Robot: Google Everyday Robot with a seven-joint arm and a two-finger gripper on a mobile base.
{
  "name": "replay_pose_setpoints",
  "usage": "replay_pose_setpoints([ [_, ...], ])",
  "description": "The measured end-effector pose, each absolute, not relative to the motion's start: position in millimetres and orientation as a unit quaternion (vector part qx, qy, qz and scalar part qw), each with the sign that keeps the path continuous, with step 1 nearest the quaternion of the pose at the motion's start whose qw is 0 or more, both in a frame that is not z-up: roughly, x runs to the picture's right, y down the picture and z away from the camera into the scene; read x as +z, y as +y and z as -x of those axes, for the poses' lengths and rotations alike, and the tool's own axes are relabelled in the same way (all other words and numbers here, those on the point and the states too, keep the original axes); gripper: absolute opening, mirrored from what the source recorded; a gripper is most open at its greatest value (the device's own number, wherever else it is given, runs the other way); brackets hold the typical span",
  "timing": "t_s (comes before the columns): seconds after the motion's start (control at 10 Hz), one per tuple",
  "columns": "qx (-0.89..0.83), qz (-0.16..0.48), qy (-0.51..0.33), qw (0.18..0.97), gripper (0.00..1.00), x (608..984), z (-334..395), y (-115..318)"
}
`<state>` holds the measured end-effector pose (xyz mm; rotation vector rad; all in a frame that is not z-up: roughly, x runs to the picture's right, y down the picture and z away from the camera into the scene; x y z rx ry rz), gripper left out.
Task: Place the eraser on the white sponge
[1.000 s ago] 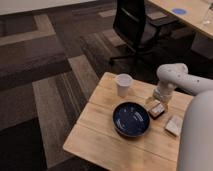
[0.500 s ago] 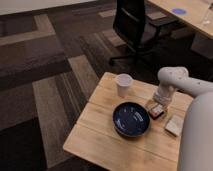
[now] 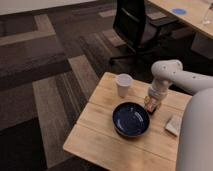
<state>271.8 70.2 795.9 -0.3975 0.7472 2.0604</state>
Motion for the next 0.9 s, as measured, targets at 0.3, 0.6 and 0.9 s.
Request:
replay_pose_setpoints([
  [0.3,0.857,0.108,0.296,0.407,0.00,750.1,-318.4,68.3],
  [0.6,0.846,0.124,0.309,0.416,0.00,725.5,-352.4,116.6],
  [0.9,0.843,0.128,0.304,0.425,0.00,718.9,-373.5,143.2],
])
